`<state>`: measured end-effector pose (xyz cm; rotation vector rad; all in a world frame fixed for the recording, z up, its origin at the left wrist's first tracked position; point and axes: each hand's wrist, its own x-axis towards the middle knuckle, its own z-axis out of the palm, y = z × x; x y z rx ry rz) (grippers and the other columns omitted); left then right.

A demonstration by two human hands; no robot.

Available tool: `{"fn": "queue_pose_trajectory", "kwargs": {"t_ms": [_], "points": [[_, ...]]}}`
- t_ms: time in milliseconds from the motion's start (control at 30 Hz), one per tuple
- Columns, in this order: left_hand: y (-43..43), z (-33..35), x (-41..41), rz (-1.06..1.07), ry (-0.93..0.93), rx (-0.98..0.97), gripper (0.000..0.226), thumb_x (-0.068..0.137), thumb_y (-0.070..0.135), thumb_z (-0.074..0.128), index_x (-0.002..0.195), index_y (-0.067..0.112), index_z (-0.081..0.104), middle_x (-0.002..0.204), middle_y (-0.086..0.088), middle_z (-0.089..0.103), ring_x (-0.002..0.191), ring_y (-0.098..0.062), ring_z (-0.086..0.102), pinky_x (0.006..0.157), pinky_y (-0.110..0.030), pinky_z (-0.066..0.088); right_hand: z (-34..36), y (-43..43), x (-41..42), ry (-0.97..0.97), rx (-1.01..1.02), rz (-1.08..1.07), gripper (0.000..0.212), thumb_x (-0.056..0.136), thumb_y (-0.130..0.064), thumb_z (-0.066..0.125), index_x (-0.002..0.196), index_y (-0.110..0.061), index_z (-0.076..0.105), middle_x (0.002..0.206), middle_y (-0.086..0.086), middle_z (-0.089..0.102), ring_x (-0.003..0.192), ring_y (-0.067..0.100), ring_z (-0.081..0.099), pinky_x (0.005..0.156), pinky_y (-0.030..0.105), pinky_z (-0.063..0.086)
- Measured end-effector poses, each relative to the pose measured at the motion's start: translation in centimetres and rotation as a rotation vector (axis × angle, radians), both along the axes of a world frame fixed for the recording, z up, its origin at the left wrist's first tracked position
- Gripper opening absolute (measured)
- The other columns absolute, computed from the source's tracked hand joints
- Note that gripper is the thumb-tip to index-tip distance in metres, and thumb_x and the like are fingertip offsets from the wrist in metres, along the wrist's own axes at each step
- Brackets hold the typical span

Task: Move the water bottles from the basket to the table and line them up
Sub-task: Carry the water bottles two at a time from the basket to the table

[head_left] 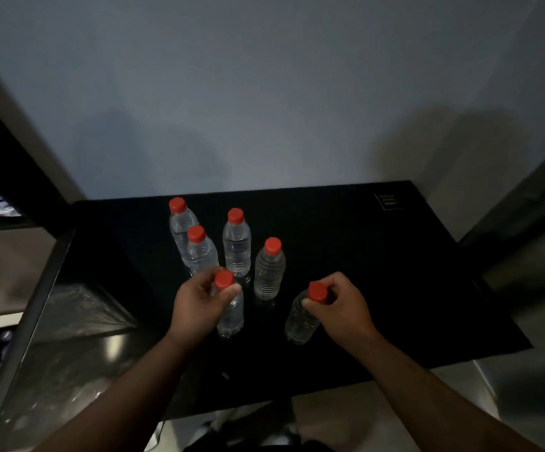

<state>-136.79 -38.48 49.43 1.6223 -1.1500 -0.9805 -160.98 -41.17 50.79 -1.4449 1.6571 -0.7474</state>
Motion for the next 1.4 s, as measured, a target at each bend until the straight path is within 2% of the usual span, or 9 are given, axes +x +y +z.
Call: {"fn": "queue_pose_trajectory", "kwargs": {"t_ms": [133,300,500,667,867,967,1067,1233,1400], "points": [[0.4,-2.8,0.8,-0.02,0.073,0.136,0.049,0.071,0.013,0.083,0.112,0.032,0.064,0.11,0.0,0.071,0.103,-0.017,0.069,0.092,-0.044,0.055,-1.5,0.0,-0.7,-0.039,0.121,0.147,0.048,0.071,-0.008,0.08,0.107,-0.03,0.057,0.092,-0.015,0.061,0.085,-0.002,0.059,0.081,0.019,0.05],[0.0,-5.0,0.0,0.045,0.096,0.224,0.069,0.062,0.01,0.087,0.121,0.031,0.058,0.115,-0.002,0.069,0.106,-0.019,0.067,0.094,-0.047,0.053,-3.1,-0.1,-0.6,-0.076,0.18,0.169,0.064,0.069,-0.001,0.08,0.115,-0.031,0.048,0.093,-0.019,0.057,0.084,-0.004,0.056,0.077,0.013,0.043],[-1.6,-4.8,-1.5,0.114,0.057,0.194,0.073,0.064,0.009,0.086,0.128,0.025,0.054,0.117,0.003,0.067,0.109,-0.014,0.064,0.095,-0.039,0.052,-2.8,-2.4,0.0,-0.038,0.159,0.153,0.062,0.07,-0.002,0.079,0.121,-0.027,0.051,0.089,-0.018,0.058,0.087,0.003,0.058,0.09,0.028,0.048],[-2.8,-4.1,-2.6,0.127,0.078,0.155,0.067,0.071,0.009,0.082,0.127,0.031,0.051,0.104,0.018,0.061,0.097,0.002,0.058,0.078,-0.019,0.046,-2.8,-5.0,-0.1,-0.008,0.164,0.125,0.067,0.072,-0.006,0.079,0.13,-0.02,0.049,0.114,0.0,0.063,0.107,0.017,0.061,0.099,0.041,0.048],[-2.4,-4.1,-1.7,0.048,0.035,0.214,0.055,0.074,0.015,0.08,0.116,0.033,0.051,0.105,0.015,0.063,0.094,0.0,0.061,0.082,-0.025,0.051,-3.1,-5.4,-0.7,0.064,0.222,0.186,0.072,0.074,-0.018,0.079,0.134,-0.023,0.039,0.114,-0.004,0.059,0.107,0.015,0.059,0.099,0.041,0.047],[-0.6,-4.5,-0.4,0.026,-0.009,0.318,0.049,0.077,0.026,0.079,0.121,0.021,0.057,0.107,0.006,0.068,0.092,-0.006,0.066,0.086,-0.035,0.056,-2.9,-4.4,-1.4,0.209,0.328,0.261,0.048,0.079,-0.027,0.073,0.121,-0.023,0.05,0.104,-0.007,0.058,0.099,0.013,0.057,0.09,0.032,0.046],[3.6,-4.2,0.3,0.052,-0.1,0.375,0.028,0.085,0.029,0.07,0.11,0.015,0.066,0.097,0.002,0.069,0.082,-0.006,0.064,0.071,-0.018,0.049,-3.5,-1.3,-1.9,0.253,0.401,0.373,0.01,0.084,-0.024,0.067,0.083,-0.015,0.065,0.08,0.0,0.065,0.073,0.014,0.061,0.071,0.028,0.047],[14.3,-5.9,1.1,0.174,0.052,0.498,0.013,0.088,0.023,0.067,0.1,0.019,0.07,0.095,-0.003,0.072,0.085,-0.018,0.068,0.071,-0.029,0.052,-7.2,3.0,0.2,0.193,0.482,0.636,0.019,0.092,-0.018,0.061,0.11,-0.017,0.065,0.096,-0.005,0.065,0.084,0.004,0.06,0.075,0.02,0.046],[26.6,-8.3,1.9,0.392,0.07,0.655,0.016,0.086,0.023,0.067,0.102,0.018,0.068,0.086,-0.002,0.068,0.07,-0.009,0.06,0.071,-0.025,0.048,-10.5,7.2,4.8,0.389,0.578,1.026,0.011,0.092,-0.018,0.06,0.1,-0.025,0.064,0.098,-0.006,0.067,0.091,0.005,0.062,0.078,0.02,0.049]]}}
